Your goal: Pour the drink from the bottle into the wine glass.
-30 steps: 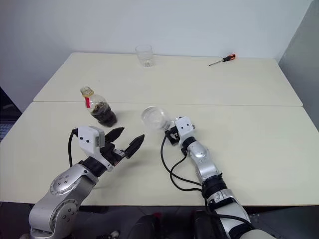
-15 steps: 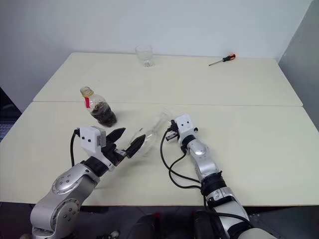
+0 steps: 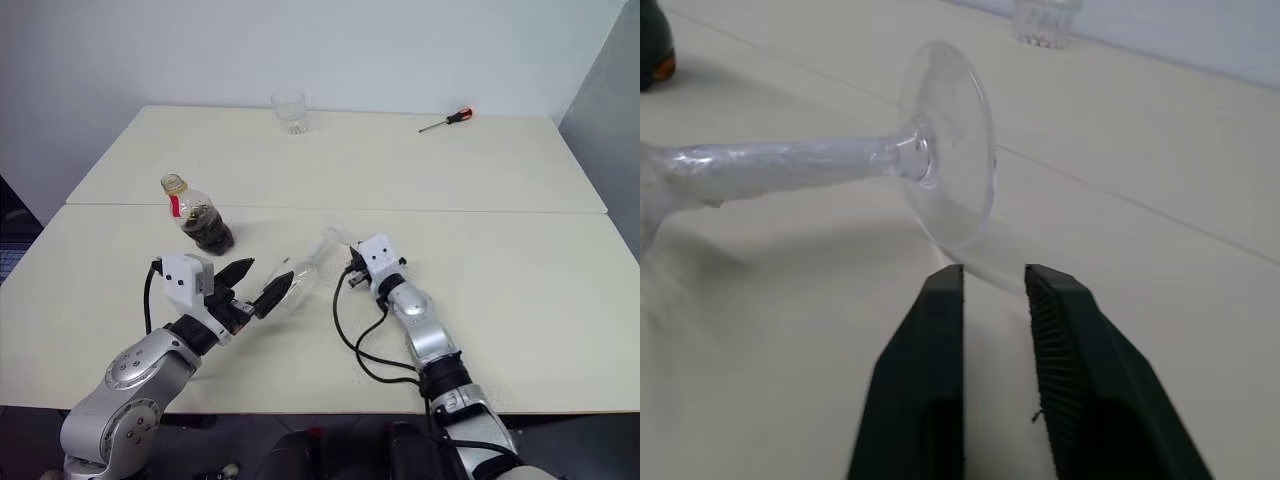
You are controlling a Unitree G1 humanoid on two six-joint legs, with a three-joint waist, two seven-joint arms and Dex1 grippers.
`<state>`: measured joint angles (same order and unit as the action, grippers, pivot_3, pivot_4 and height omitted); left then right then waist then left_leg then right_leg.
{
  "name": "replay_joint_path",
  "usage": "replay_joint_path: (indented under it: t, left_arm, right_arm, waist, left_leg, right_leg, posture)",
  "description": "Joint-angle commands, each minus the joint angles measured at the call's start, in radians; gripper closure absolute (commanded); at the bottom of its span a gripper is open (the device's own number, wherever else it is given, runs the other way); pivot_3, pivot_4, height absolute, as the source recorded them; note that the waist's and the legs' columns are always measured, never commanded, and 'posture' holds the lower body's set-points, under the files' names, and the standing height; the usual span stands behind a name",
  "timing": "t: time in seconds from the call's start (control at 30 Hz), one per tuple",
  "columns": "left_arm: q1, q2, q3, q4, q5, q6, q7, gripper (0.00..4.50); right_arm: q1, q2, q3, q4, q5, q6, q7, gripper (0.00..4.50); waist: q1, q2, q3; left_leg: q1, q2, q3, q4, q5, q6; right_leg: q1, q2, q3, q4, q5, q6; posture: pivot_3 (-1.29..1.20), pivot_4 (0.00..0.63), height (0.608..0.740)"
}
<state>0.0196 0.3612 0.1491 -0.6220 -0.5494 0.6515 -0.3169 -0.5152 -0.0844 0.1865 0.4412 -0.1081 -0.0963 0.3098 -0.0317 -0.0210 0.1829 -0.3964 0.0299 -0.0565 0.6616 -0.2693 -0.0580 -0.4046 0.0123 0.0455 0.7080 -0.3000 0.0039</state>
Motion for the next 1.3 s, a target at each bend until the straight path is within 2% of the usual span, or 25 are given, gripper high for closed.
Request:
replay_joint_path:
  t: [0.03, 0.13, 0.3, 0.67, 0.97, 1.3]
  left_arm:
    - [0.036, 0.008, 0.026, -0.082, -0.038, 0.015, 0.007, 0.0]
    - [0.092, 0.004, 0.034, -0.129, -0.059, 0.03, 0.019, 0.0]
    - [0.235, -0.013, 0.047, -0.225, -0.091, 0.034, 0.056, 0.0]
    - [0.47, -0.078, 0.126, -0.318, -0.09, -0.016, 0.137, 0.0]
    - [0.527, -0.088, 0.133, -0.254, -0.054, -0.107, 0.106, 0.0]
    - [0.518, -0.076, 0.137, -0.147, -0.033, -0.206, 0.04, 0.0]
  right_arm:
    - [0.036, -0.087, 0.034, -0.135, -0.053, -0.075, 0.054, 2.24]
    - [0.062, -0.173, 0.068, -0.205, -0.122, -0.139, 0.065, 1.22]
    - [0.023, -0.274, 0.13, -0.228, -0.332, -0.287, -0.037, 1.22]
    - [-0.188, -0.268, 0.306, -0.021, -0.694, -0.435, -0.313, 1.22]
    - [-0.325, -0.238, 0.407, 0.204, -0.82, -0.458, -0.43, 1.22]
    - [-0.418, -0.185, 0.481, 0.388, -0.861, -0.474, -0.463, 1.22]
  waist:
    - [0.0, 0.0, 0.0]
    - [0.0, 0.0, 0.0]
    - [-0.003, 0.0, 0.0]
    - [-0.001, -0.002, 0.0]
    - [-0.001, -0.002, -0.001]
    - [-0.002, -0.003, -0.001]
  left_leg:
    - [0.0, 0.0, 0.0, 0.0, 0.0, 0.0]
    - [0.0, 0.0, 0.0, 0.0, 0.0, 0.0]
    - [0.001, 0.0, 0.001, -0.001, 0.0, 0.0]
    - [0.001, -0.001, 0.002, 0.0, 0.0, 0.0]
    - [0.002, -0.001, 0.003, 0.0, 0.0, 0.0]
    - [0.002, -0.001, 0.003, 0.0, 0.0, 0.0]
  right_leg:
    - [0.0, 0.0, 0.0, 0.0, 0.0, 0.0]
    - [0.0, 0.0, 0.0, -0.001, 0.0, 0.0]
    - [0.0, 0.001, 0.001, 0.0, 0.0, 0.0]
    - [0.0, 0.001, 0.002, -0.001, 0.0, 0.0]
    - [0.001, 0.002, 0.002, -0.001, 0.0, -0.001]
    - [0.0, 0.002, 0.002, -0.001, 0.0, -0.002]
  posture:
    - [0.0, 0.15, 0.74]
    - [0.0, 0.15, 0.74]
    - [0.0, 0.15, 0.74]
    - [0.0, 0.15, 0.74]
    - [0.0, 0.15, 0.74]
    - [0.0, 0.15, 0.74]
